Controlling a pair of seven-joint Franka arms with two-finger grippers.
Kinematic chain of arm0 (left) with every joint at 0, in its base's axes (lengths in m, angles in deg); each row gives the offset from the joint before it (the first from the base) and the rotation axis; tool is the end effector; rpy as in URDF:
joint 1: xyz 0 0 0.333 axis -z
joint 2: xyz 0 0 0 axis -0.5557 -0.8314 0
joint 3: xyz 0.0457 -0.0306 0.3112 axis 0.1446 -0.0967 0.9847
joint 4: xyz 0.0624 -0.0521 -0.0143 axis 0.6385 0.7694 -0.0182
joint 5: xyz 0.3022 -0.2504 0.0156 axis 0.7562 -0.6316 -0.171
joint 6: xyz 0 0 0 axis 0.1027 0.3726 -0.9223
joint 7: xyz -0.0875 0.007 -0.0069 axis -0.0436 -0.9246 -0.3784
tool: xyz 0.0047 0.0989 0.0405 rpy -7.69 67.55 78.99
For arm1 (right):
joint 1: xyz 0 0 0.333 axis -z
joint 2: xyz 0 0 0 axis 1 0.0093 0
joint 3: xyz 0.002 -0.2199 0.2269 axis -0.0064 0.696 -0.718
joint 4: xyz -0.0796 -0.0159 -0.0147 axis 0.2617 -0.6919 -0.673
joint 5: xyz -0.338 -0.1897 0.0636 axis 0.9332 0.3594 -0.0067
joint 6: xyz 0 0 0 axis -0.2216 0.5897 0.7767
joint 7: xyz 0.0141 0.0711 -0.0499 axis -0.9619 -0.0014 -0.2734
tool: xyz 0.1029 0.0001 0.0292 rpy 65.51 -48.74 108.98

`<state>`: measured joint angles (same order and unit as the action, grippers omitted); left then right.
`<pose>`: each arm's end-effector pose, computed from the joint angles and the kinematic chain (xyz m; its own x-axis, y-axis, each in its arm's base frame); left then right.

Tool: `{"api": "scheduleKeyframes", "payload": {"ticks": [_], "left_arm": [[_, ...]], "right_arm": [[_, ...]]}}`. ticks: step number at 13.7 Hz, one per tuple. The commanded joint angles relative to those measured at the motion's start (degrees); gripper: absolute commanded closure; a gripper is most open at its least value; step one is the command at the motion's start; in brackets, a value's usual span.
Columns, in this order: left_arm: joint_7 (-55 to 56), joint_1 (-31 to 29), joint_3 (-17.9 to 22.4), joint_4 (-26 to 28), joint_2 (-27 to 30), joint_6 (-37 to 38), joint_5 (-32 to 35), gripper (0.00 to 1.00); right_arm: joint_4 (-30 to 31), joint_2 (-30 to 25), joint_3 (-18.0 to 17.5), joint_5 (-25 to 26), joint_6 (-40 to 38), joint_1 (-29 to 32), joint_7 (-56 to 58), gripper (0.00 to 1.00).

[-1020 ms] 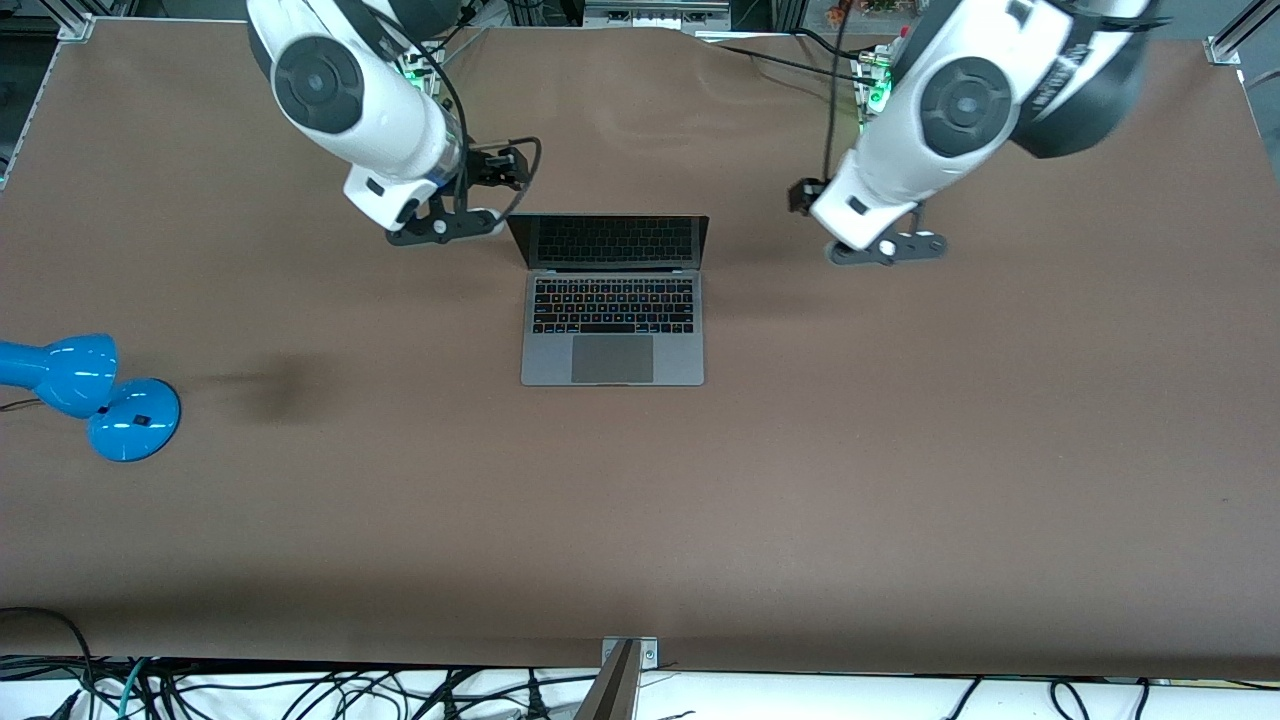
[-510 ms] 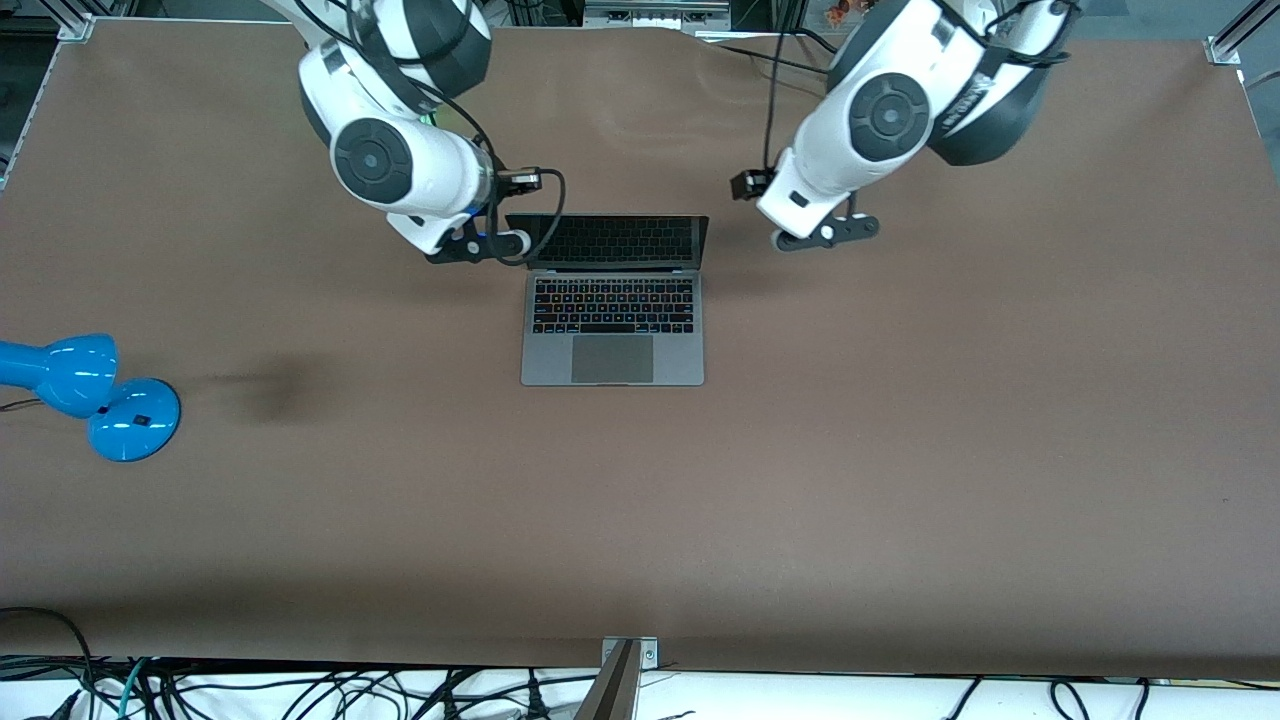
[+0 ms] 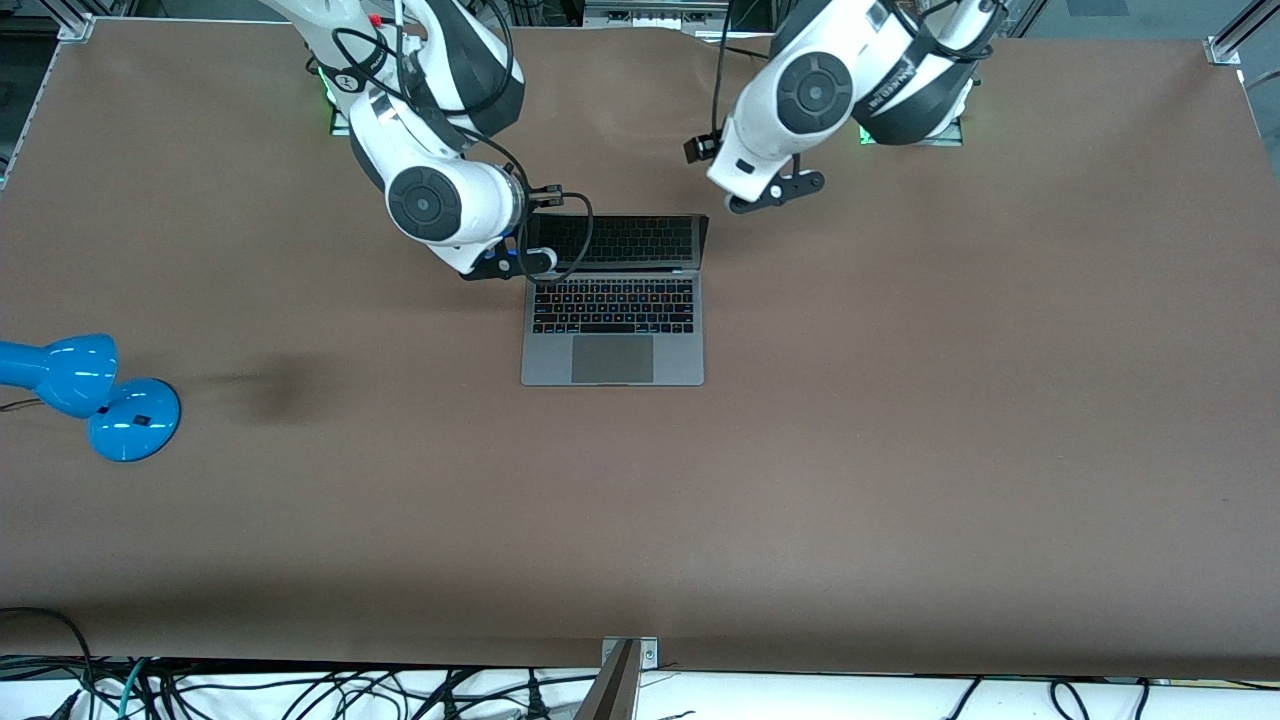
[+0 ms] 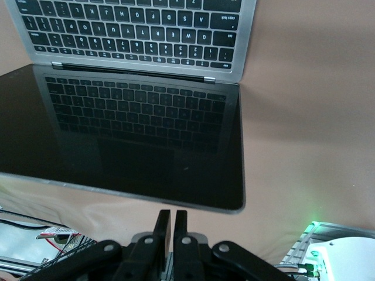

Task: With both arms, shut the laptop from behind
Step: 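Lower both grippers behind the open laptop screen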

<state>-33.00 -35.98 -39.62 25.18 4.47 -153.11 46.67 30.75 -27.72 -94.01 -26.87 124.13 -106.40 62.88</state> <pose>0.3698 -0.3859 0.4077 0.8140 0.2933 -0.5014 0.3141 -0.9483 -0.0448 0.4535 0.3513 0.3555 0.8435 0.1161 -0.5245 0.0459 -0.9884 -0.1449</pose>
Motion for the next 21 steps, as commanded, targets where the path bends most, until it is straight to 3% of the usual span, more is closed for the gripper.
{"api": "scheduleKeyframes", "payload": {"ticks": [1,2,4,5,11,21], "left_arm": [[2.19,2.30,-0.68,0.78,-1.56,-4.95,-1.35,0.10],[2.37,2.92,-0.68,0.78,-2.79,-6.97,-1.27,0.23],[3.59,4.24,-0.68,0.70,-4.81,-9.96,-1.26,0.83],[4.82,4.42,-0.68,0.70,-5.52,-11.19,-1.18,1.00],[5.80,4.59,-0.51,-0.27,-10.00,-13.40,-0.47,1.00],[5.89,4.59,0.20,-8.09,-21.95,-15.23,9.89,1.00]], "right_arm": [[0.19,0.21,-0.18,-0.95,0.99,-0.21,0.23,0.93],[0.19,0.31,-0.18,-0.95,1.34,-0.29,0.32,0.98],[0.10,0.57,-0.10,-0.95,2.04,-0.47,0.41,0.98],[0.01,0.57,-0.01,-0.86,3.00,-0.47,0.41,0.98],[-0.16,1.10,0.61,-0.16,6.87,-0.30,3.57,0.98],[-0.60,3.99,4.91,-0.07,13.55,-0.38,10.34,0.98]]}}
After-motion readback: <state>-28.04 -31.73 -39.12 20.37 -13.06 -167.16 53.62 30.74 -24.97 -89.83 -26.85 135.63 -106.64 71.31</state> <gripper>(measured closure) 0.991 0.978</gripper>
